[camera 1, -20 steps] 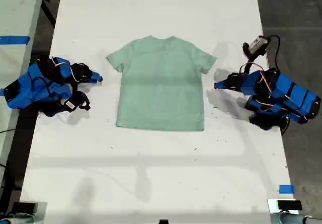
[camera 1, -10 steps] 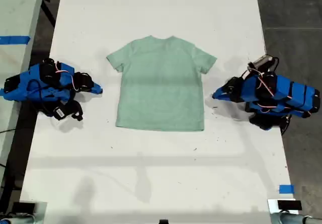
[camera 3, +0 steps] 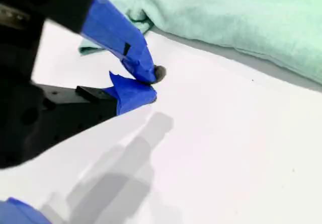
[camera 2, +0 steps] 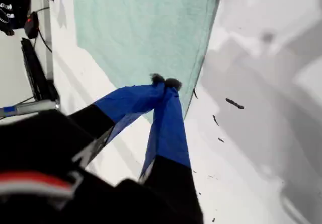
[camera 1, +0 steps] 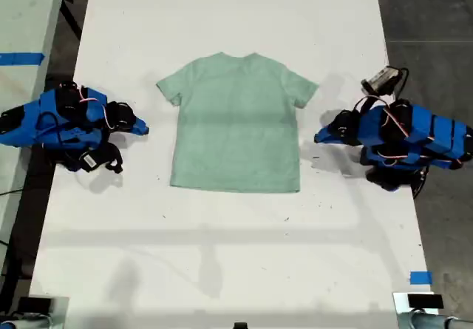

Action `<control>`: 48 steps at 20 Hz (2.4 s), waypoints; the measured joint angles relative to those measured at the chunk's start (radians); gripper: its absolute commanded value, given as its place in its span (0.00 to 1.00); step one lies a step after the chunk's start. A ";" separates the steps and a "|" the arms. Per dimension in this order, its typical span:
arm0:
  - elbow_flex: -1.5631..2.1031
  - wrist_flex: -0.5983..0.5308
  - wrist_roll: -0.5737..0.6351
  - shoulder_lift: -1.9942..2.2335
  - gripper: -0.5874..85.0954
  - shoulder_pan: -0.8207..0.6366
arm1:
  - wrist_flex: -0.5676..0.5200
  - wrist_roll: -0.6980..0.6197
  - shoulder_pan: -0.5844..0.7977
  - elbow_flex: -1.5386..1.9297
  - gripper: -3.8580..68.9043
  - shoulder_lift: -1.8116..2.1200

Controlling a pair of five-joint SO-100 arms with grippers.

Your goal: Fold tshirt

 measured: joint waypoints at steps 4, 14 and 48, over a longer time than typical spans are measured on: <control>-0.347 0.014 0.104 -0.454 0.01 -0.075 | 0.048 -0.166 0.112 -0.325 0.02 -0.391; -0.939 0.110 0.433 -1.074 0.01 -0.365 | 0.127 -0.607 0.453 -0.822 0.02 -1.003; -1.161 0.150 0.563 -1.399 0.01 -0.552 | -0.344 -1.154 0.788 -1.017 0.03 -1.824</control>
